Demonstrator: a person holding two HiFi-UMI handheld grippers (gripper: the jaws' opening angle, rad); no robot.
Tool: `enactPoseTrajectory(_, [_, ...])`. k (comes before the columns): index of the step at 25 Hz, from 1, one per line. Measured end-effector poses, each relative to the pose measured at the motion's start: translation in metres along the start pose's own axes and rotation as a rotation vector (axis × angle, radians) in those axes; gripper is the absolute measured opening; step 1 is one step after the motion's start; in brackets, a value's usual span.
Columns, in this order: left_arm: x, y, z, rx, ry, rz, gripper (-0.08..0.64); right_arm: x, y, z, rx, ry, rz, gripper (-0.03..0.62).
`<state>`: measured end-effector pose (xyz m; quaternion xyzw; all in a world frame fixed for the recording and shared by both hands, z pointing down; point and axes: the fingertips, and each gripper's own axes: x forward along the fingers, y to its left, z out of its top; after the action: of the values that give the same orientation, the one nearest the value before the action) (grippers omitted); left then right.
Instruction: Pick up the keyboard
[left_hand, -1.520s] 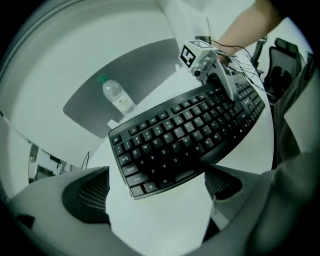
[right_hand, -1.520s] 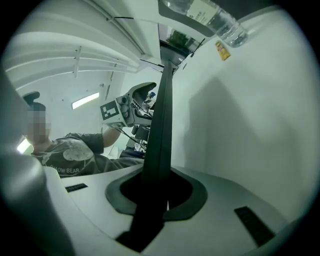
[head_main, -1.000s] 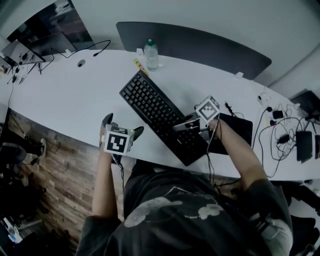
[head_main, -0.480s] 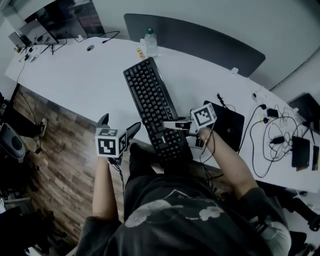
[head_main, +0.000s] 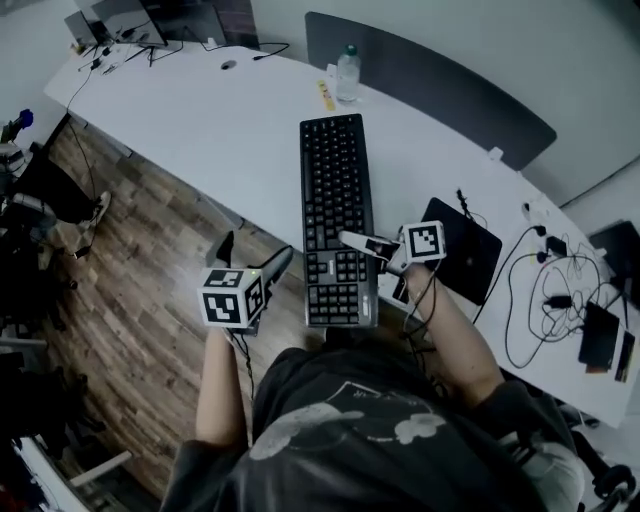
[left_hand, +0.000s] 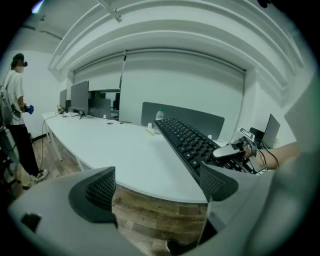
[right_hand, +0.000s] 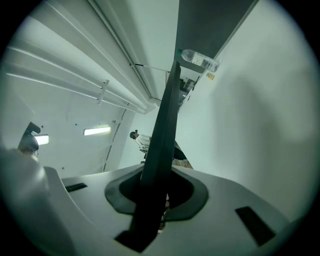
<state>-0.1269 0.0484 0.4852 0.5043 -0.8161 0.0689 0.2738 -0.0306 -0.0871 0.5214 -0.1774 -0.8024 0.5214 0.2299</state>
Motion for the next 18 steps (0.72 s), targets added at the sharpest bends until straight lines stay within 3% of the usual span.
enactPoseTrajectory(3, [-0.013,0.001,-0.01,-0.012,-0.012,0.046,0.459,-0.001,0.0,-0.001,-0.021,-0.016,-0.005,0.077])
enactPoseTrajectory(9, [-0.066,0.01,-0.027,-0.023,-0.049,0.135,0.375,0.007,0.033,-0.017,-0.113,-0.029,0.064,0.077])
enactPoseTrajectory(11, [-0.094,0.016,-0.037,-0.047,-0.072,0.175,0.334,0.01,0.047,-0.036,-0.094,-0.03,0.074,0.077])
enactPoseTrajectory(14, [-0.13,0.025,-0.051,-0.076,-0.104,0.259,0.203,0.013,0.06,-0.057,-0.075,-0.032,0.088,0.077])
enactPoseTrajectory(18, [-0.166,0.027,-0.074,-0.09,-0.113,0.323,0.172,0.009,0.072,-0.085,-0.07,-0.027,0.109,0.078])
